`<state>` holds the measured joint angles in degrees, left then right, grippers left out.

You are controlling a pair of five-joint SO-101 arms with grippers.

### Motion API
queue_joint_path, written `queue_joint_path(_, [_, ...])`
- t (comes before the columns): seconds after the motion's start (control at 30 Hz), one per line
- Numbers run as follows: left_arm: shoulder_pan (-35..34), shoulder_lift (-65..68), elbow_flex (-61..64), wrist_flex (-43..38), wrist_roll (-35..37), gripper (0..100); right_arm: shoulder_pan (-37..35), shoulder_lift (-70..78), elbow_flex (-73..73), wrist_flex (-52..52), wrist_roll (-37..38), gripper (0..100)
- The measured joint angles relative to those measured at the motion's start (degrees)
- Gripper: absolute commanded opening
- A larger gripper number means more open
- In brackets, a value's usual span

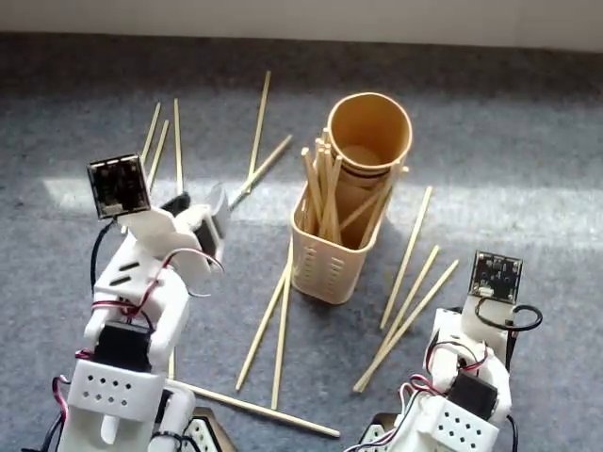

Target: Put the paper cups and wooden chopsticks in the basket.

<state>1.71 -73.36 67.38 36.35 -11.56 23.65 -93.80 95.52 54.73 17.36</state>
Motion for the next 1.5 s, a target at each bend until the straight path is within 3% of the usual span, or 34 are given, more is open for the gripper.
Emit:
queue_joint_path(0.23, [-21.19, 0.00, 4.13, 0.00, 0.00, 18, 0.00, 0.00, 0.00, 0.00, 0.00, 25.5])
queue_joint_path(0.33, [-27.16, 0.00, 8.97, 0.00, 0.00, 19, 0.00, 0.00, 0.00, 0.00, 0.00, 25.5])
queue_joint_path(0.6, [-32.44, 0.09, 17.93, 0.88, 0.00, 19, 0.00, 0.00, 0.00, 0.00, 0.00, 25.6])
queue_joint_path(0.73, [-32.35, 0.09, 15.03, 10.11, -1.14, 21, 0.00, 0.00, 0.00, 0.00, 0.00, 25.6])
queue_joint_path(0.9, [-32.26, 0.44, -3.25, 30.42, -1.49, 30, 0.00, 0.00, 0.00, 0.00, 0.00, 25.6])
queue_joint_path(1.07, [-24.44, 11.08, -27.16, 46.77, -3.52, 31, 0.00, 0.00, 0.00, 0.00, 0.00, 25.6])
queue_joint_path(1.5, [-21.45, 77.80, -75.69, 52.75, -8.53, 31, 0.00, 0.00, 0.00, 0.00, 0.00, 25.6])
